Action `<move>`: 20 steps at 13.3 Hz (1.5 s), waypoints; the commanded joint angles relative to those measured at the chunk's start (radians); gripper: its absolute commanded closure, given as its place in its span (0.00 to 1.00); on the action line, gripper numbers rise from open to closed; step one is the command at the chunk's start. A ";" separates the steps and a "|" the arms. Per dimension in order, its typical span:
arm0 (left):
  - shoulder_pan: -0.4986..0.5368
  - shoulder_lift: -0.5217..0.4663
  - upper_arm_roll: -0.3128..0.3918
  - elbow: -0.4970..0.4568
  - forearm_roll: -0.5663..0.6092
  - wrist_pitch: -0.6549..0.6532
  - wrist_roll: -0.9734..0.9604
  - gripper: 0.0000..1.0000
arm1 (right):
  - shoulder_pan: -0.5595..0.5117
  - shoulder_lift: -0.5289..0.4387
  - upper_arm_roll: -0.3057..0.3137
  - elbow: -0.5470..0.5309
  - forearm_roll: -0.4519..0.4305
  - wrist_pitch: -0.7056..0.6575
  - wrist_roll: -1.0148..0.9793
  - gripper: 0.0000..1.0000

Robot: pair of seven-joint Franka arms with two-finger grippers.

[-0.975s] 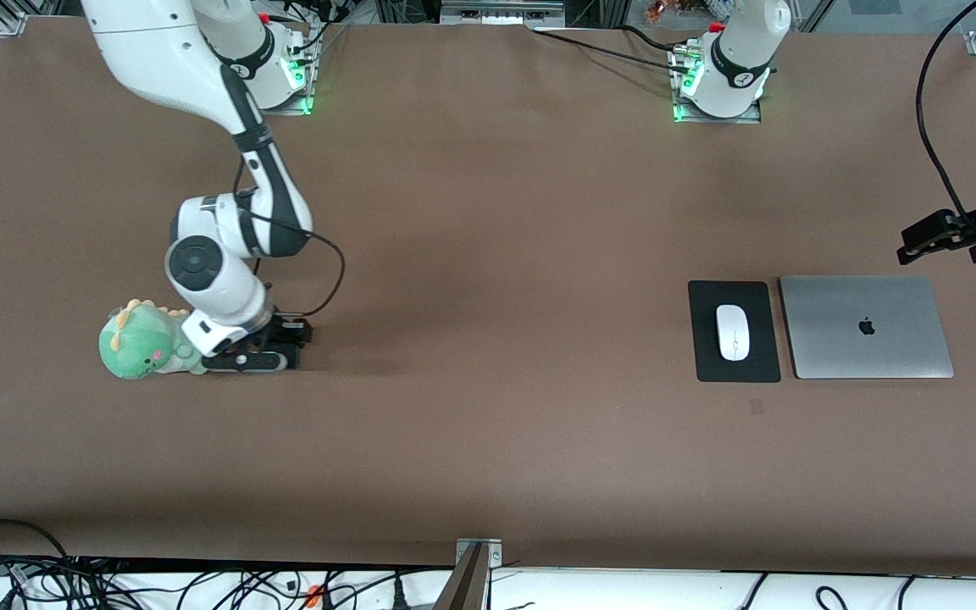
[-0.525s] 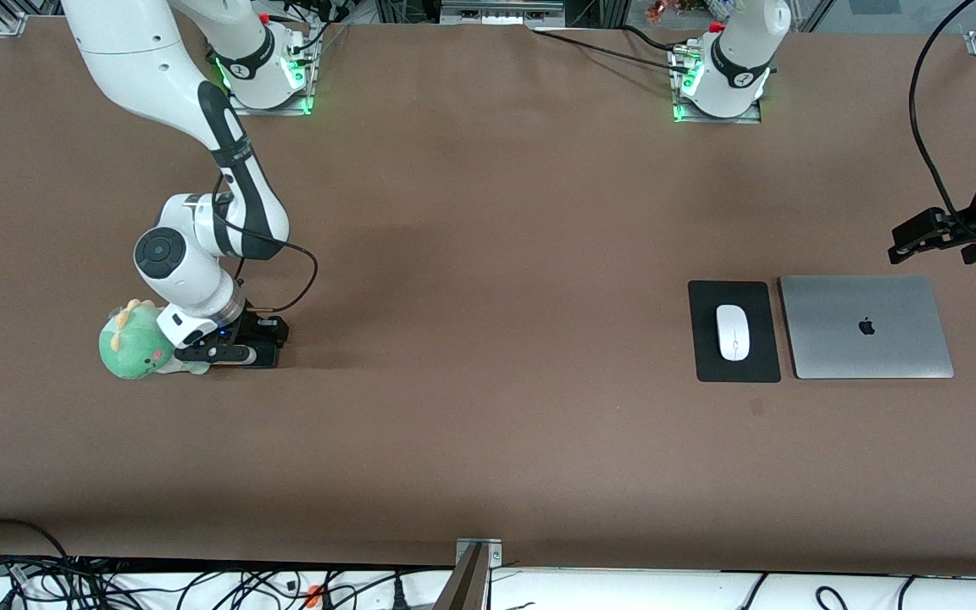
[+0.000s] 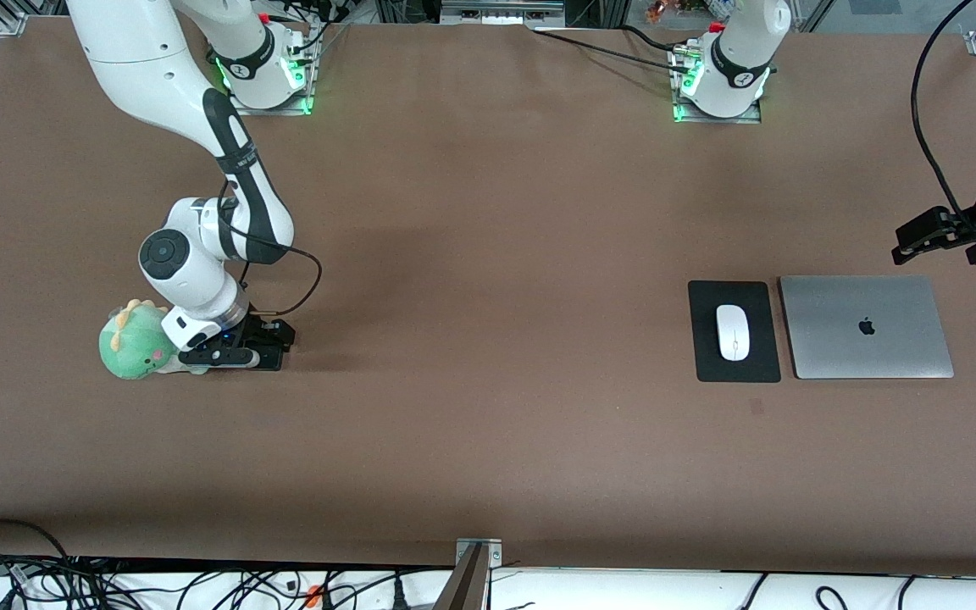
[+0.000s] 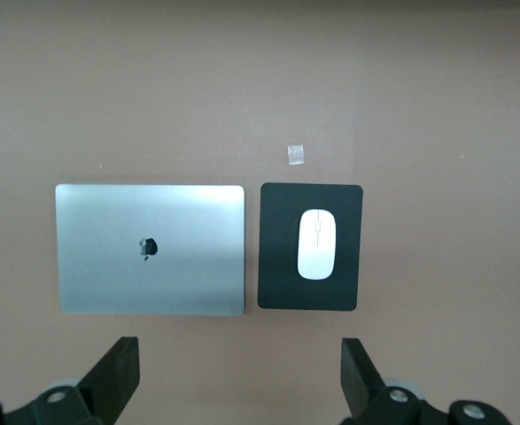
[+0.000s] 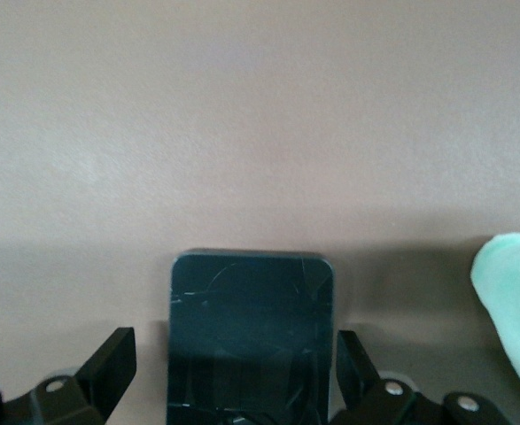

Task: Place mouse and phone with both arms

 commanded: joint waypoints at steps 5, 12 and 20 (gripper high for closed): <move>-0.002 0.007 0.006 0.045 -0.018 -0.054 -0.022 0.00 | -0.028 -0.117 0.003 0.152 0.054 -0.323 -0.035 0.00; 0.009 0.005 0.009 0.045 -0.007 -0.050 0.013 0.00 | -0.028 -0.303 -0.095 0.272 0.045 -0.708 -0.032 0.00; 0.008 0.008 0.011 0.051 -0.007 -0.050 0.005 0.00 | -0.287 -0.447 0.128 0.359 -0.220 -0.963 0.012 0.00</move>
